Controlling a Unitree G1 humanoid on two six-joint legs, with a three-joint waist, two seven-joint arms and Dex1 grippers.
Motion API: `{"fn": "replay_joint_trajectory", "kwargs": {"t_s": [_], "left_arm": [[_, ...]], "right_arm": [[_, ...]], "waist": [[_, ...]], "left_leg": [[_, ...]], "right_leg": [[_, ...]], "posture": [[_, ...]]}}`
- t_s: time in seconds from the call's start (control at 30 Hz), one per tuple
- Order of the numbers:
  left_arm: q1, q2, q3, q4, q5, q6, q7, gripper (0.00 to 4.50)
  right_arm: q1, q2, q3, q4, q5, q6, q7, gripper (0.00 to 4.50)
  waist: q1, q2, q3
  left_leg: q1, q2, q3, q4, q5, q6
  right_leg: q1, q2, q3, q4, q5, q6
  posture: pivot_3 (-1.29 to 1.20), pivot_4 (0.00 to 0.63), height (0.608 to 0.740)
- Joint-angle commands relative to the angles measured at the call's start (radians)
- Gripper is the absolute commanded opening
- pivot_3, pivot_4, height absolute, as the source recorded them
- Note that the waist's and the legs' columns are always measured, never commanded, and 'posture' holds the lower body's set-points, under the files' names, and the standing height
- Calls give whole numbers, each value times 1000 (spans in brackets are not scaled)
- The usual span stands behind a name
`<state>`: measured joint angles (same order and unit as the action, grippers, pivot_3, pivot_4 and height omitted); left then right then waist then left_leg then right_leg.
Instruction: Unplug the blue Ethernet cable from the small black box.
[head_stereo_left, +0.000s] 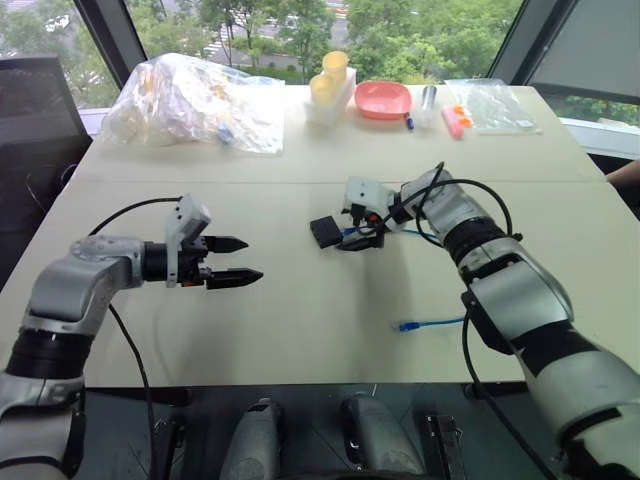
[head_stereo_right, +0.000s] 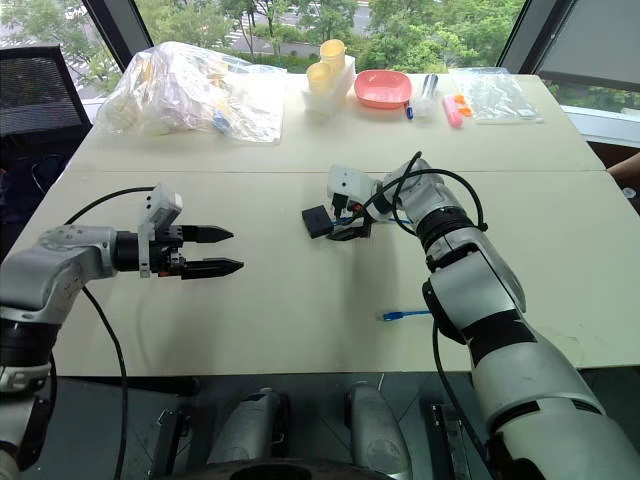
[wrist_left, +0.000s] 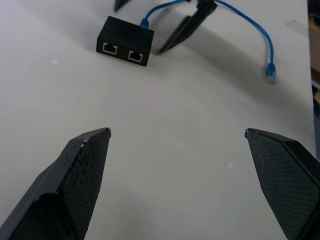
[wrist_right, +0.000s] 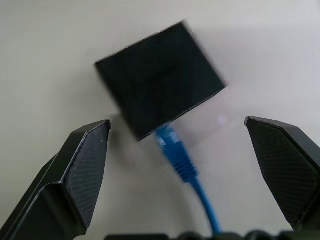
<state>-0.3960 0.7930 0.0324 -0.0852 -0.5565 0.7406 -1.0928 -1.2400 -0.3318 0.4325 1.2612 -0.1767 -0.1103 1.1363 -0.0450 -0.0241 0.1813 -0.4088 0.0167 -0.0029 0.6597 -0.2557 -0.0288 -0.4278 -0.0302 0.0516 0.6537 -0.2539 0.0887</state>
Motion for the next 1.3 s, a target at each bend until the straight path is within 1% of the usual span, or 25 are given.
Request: {"fn": "replay_joint_trajectory", "kwargs": {"t_s": [0.03, 0.07, 0.13, 0.17, 0.2, 0.23, 0.27, 0.3, 0.43, 0.5, 0.6, 0.63, 0.7, 0.8, 0.93, 1.0, 1.07, 1.13, 1.2, 1.3], "left_arm": [[38, -7, 78, -83, -31, 21, 69, 4500], [51, -7, 89, -96, -34, 27, 83, 4500], [66, -5, 103, -113, -42, 34, 102, 4500], [71, -5, 108, -119, -45, 36, 110, 4500], [73, -4, 111, -123, -46, 37, 115, 4500], [74, -5, 113, -125, -47, 40, 119, 4500], [73, -5, 113, -125, -47, 40, 122, 4500], [68, -3, 112, -123, -47, 39, 123, 4500], [31, 2, 100, -86, -37, 18, 117, 4500], [11, 4, 95, -58, -27, 3, 110, 4500], [-70, -4, 87, 48, -19, -22, 83, 4500], [-136, -17, 87, 132, -29, -20, 56, 4500], [-250, -37, 79, 282, -43, -15, -10, 4500], [-389, -78, 50, 498, -3, -58, -78, 4500], [-560, -160, 0, 765, 80, -162, -144, 4500], [-639, -206, -3, 876, 107, -206, -158, 4500], [-709, -249, 7, 973, 124, -241, -164, 4500], [-753, -275, 10, 1050, 148, -283, -176, 4500], [-785, -310, -3, 1114, 183, -339, -187, 4500], [-822, -349, 2, 1183, 209, -378, -202, 4500]], "right_arm": [[21, 14, 26, 51, -81, -31, 5, 3630], [29, 19, 23, 56, -86, -31, 17, 3201], [39, 25, 11, 61, -90, -30, 30, 2119], [45, 29, 3, 62, -89, -26, 37, 1648], [47, 32, -3, 63, -89, -24, 40, 1076], [52, 34, -6, 63, -92, -25, 40, 500], [57, 36, -8, 62, -96, -28, 39, 130], [59, 38, -12, 60, -97, -29, 32, 19], [48, 39, -52, 50, -84, -30, -42, 19], [35, 29, -53, 39, -102, -57, -99, 19], [-19, 9, -64, -5, -126, -107, -234, 19], [-39, -6, -60, -58, -152, -141, -307, 19], [-40, -40, -45, -173, -205, -213, -407, 19], [30, -83, -31, -357, -259, -291, -483, 19], [166, -130, -57, -636, -248, -272, -484, 19], [218, -142, -74, -735, -241, -238, -482, 19], [254, -145, -86, -799, -240, -213, -492, 19], [274, -142, -94, -837, -239, -193, -504, 19], [288, -141, -94, -866, -250, -185, -518, 19], [297, -138, -92, -901, -258, -164, -531, 19]], "waist": [[-1, 0, 0], [-1, 0, 0], [-2, 0, 0], [-2, 0, 0], [-2, 0, 0], [-2, 0, 0], [-2, 0, 0], [-2, 0, 0], [-3, 0, 0], [-4, 0, 0], [-2, 0, 0], [0, 0, 0], [2, 1, 2], [0, 1, 2], [1, 1, 2], [3, 1, 2], [3, 1, 2], [0, 1, 2], [-1, 1, 2], [0, 1, 2]], "left_leg": [[1, 0, 0, 0, 0, 0], [2, 0, 0, 0, 0, 0], [5, 0, -1, 0, 0, 0], [7, 0, -1, 0, 0, -1], [10, 0, -1, 0, 1, -1], [18, 0, -1, 0, 1, -1], [23, 0, -1, -1, 0, -1], [25, 0, -1, -1, 0, -1], [26, 0, -1, -1, 1, -1], [26, 0, -1, -1, 1, -1], [24, 0, -1, -1, 1, -2], [21, 0, -1, 0, 1, -2], [16, -1, -1, 1, 2, -3], [1, -2, -1, 2, 2, -3], [-1, -3, 0, -1, 1, -2], [-3, -3, 0, -3, 1, -2], [-7, -3, 0, -1, 1, -2], [-16, -3, 0, 4, 2, -2], [-16, -3, 0, 5, 2, -2], [-15, -3, 1, 5, 2, -2]], "right_leg": [[1, 0, 0, 0, 0, 0], [2, 0, 0, 1, 0, 0], [4, 0, 0, 1, 0, 0], [7, 0, 0, 1, 0, -1], [10, 0, 0, 1, 0, -1], [18, 1, 0, 0, 0, -2], [23, 1, 0, -1, -2, -5], [25, 1, 0, -1, -2, -6], [26, 1, 0, -1, -3, -6], [26, 1, 0, -1, -2, -6], [24, 1, 0, 0, -2, -6], [21, 1, 0, 0, -2, -6], [16, 2, 0, 0, -2, -6], [1, 2, 0, 2, 2, 1], [-2, 2, -1, 1, 2, 2], [-2, 2, -2, -1, 2, 2], [-6, 2, -2, 0, 2, 2], [-12, 2, -3, 1, 2, 2], [-13, 2, -1, 1, 3, 4], [-12, 3, -1, 2, 3, 4]], "posture": [[0, 150, 735], [0, 150, 735], [0, 150, 735], [0, 150, 735], [0, 150, 735], [0, 150, 735], [0, 150, 735], [0, 150, 735], [0, 150, 735], [0, 150, 735], [0, 150, 735], [0, 150, 735], [0, 150, 735], [0, 150, 735], [0, 150, 735], [0, 150, 735], [0, 150, 735], [0, 150, 735], [0, 150, 735], [0, 150, 735]]}}
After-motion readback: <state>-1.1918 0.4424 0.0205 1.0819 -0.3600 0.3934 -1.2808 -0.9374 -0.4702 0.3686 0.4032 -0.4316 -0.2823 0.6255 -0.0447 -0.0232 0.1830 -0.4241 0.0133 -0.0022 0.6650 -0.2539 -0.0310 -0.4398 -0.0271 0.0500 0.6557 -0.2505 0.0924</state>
